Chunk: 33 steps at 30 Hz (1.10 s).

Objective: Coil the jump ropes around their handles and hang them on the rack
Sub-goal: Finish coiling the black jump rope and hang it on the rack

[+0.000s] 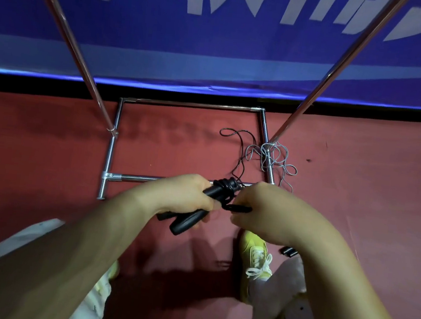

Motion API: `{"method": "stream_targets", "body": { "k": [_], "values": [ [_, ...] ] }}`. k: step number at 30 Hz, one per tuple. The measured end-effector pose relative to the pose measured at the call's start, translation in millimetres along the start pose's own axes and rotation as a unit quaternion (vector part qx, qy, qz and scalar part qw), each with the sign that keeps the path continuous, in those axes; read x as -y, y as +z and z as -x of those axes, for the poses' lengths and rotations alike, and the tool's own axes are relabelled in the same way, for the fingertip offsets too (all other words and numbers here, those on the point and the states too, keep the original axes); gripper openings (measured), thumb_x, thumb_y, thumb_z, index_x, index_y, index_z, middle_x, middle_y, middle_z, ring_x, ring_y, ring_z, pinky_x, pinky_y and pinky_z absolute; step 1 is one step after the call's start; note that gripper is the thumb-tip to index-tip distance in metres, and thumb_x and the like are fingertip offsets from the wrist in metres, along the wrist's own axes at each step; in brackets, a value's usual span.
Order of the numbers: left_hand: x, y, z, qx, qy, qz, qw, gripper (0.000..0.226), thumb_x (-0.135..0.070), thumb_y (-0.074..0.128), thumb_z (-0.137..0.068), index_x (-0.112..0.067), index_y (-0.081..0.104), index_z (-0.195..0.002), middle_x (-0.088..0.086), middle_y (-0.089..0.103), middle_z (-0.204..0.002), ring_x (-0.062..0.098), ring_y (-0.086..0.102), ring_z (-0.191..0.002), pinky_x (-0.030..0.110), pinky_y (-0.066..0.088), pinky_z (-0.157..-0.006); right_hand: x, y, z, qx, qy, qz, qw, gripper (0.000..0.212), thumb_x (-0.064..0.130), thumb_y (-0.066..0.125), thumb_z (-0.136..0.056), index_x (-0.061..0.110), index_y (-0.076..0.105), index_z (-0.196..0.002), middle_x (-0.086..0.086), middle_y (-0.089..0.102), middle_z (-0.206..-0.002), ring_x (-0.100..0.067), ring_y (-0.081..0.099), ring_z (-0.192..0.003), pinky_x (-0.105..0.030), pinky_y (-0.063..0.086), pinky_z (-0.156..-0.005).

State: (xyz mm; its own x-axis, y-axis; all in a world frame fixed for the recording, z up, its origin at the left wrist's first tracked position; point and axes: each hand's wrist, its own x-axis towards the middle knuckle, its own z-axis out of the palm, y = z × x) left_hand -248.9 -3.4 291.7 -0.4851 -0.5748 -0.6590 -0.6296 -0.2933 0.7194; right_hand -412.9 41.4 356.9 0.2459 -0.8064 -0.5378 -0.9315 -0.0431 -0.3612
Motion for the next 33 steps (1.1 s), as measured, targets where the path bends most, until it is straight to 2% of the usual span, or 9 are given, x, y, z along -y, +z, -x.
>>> {"method": "stream_targets", "body": {
  "k": [3, 6, 15, 18, 21, 25, 27, 29, 33],
  "values": [
    [-3, 1, 0, 0.018, 0.005, -0.020, 1.000, 0.016, -0.015, 0.062, -0.091, -0.017, 0.055, -0.076, -0.007, 0.062, -0.053, 0.016, 0.060, -0.050, 0.028, 0.051, -0.057, -3, -6, -1, 0.010, 0.000, -0.150, 0.989, 0.009, 0.006, 0.060, -0.084, 0.008, 0.069, -0.085, -0.007, 0.072, -0.075, -0.016, 0.064, -0.059, -0.031, 0.054, -0.060],
    [-9, 4, 4, 0.074, 0.036, -0.076, 0.994, 0.012, -0.017, 0.063, -0.090, -0.022, 0.059, -0.079, -0.008, 0.063, -0.061, 0.015, 0.062, -0.059, 0.022, 0.048, -0.058, -4, -10, -3, 0.030, -0.039, -0.216, 0.975, 0.013, -0.001, 0.060, -0.085, 0.004, 0.070, -0.090, -0.003, 0.071, -0.071, -0.005, 0.059, -0.051, -0.014, 0.045, -0.050],
    [-14, 11, 23, 0.266, 0.042, -0.057, 0.961, 0.025, -0.012, 0.055, -0.095, 0.010, 0.056, -0.107, -0.001, 0.066, -0.075, 0.017, 0.065, -0.062, 0.020, 0.052, -0.059, -17, -9, -22, 0.067, -0.082, -0.236, 0.966, 0.017, 0.021, 0.075, -0.082, 0.020, 0.068, -0.066, 0.008, 0.055, -0.056, -0.005, 0.046, -0.054, -0.023, 0.039, -0.057],
    [-18, 17, 30, 0.351, 0.068, 0.013, 0.934, 0.013, -0.014, 0.056, -0.090, -0.001, 0.058, -0.095, -0.005, 0.066, -0.069, 0.010, 0.064, -0.056, 0.018, 0.051, -0.055, -15, -3, -28, 0.097, -0.087, -0.320, 0.938, 0.023, 0.014, 0.072, -0.084, 0.020, 0.063, -0.063, 0.012, 0.048, -0.049, -0.007, 0.040, -0.048, -0.023, 0.032, -0.048],
    [-17, 15, 33, 0.383, 0.108, 0.122, 0.909, 0.017, -0.019, 0.063, -0.083, -0.009, 0.055, -0.095, -0.005, 0.066, -0.068, 0.009, 0.065, -0.056, 0.019, 0.052, -0.055, -13, 8, -34, 0.135, -0.094, -0.439, 0.883, 0.019, 0.015, 0.066, -0.085, 0.017, 0.061, -0.067, 0.008, 0.048, -0.050, -0.009, 0.039, -0.044, -0.021, 0.029, -0.042],
    [-11, -2, 34, 0.371, 0.194, 0.282, 0.863, 0.034, -0.038, 0.074, -0.078, -0.013, 0.066, -0.098, -0.002, 0.067, -0.073, 0.011, 0.066, -0.058, 0.020, 0.053, -0.055, -26, 6, -37, 0.110, -0.136, -0.670, 0.721, 0.035, 0.048, 0.076, -0.072, 0.016, 0.066, -0.066, -0.013, 0.043, -0.067, -0.019, 0.034, -0.049, -0.029, 0.025, -0.045],
    [-9, -12, 35, 0.314, 0.205, 0.332, 0.866, 0.033, -0.041, 0.078, -0.073, -0.016, 0.071, -0.095, 0.000, 0.066, -0.071, 0.013, 0.064, -0.055, 0.020, 0.052, -0.054, -33, 2, -34, 0.114, -0.187, -0.707, 0.672, 0.048, 0.062, 0.076, -0.064, 0.018, 0.074, -0.081, -0.013, 0.054, -0.072, -0.015, 0.045, -0.048, -0.019, 0.026, -0.040],
    [-11, -19, 36, 0.229, 0.189, 0.363, 0.883, 0.039, -0.039, 0.085, -0.065, -0.010, 0.070, -0.087, 0.004, 0.063, -0.066, 0.015, 0.062, -0.051, 0.021, 0.051, -0.050, -32, 3, -30, 0.070, -0.219, -0.656, 0.719, 0.048, 0.056, 0.075, -0.068, 0.015, 0.073, -0.095, -0.005, 0.062, -0.075, -0.011, 0.048, -0.057, -0.015, 0.030, -0.044],
    [-17, -22, 37, 0.085, 0.130, 0.317, 0.936, 0.019, -0.014, 0.070, -0.079, -0.001, 0.058, -0.085, 0.005, 0.061, -0.059, 0.014, 0.059, -0.047, 0.022, 0.049, -0.046, -24, 7, -26, -0.062, -0.125, -0.502, 0.854, 0.024, 0.032, 0.065, -0.083, 0.009, 0.062, -0.079, 0.000, 0.048, -0.054, -0.008, 0.038, -0.047, -0.015, 0.030, -0.044]
  ]
}}
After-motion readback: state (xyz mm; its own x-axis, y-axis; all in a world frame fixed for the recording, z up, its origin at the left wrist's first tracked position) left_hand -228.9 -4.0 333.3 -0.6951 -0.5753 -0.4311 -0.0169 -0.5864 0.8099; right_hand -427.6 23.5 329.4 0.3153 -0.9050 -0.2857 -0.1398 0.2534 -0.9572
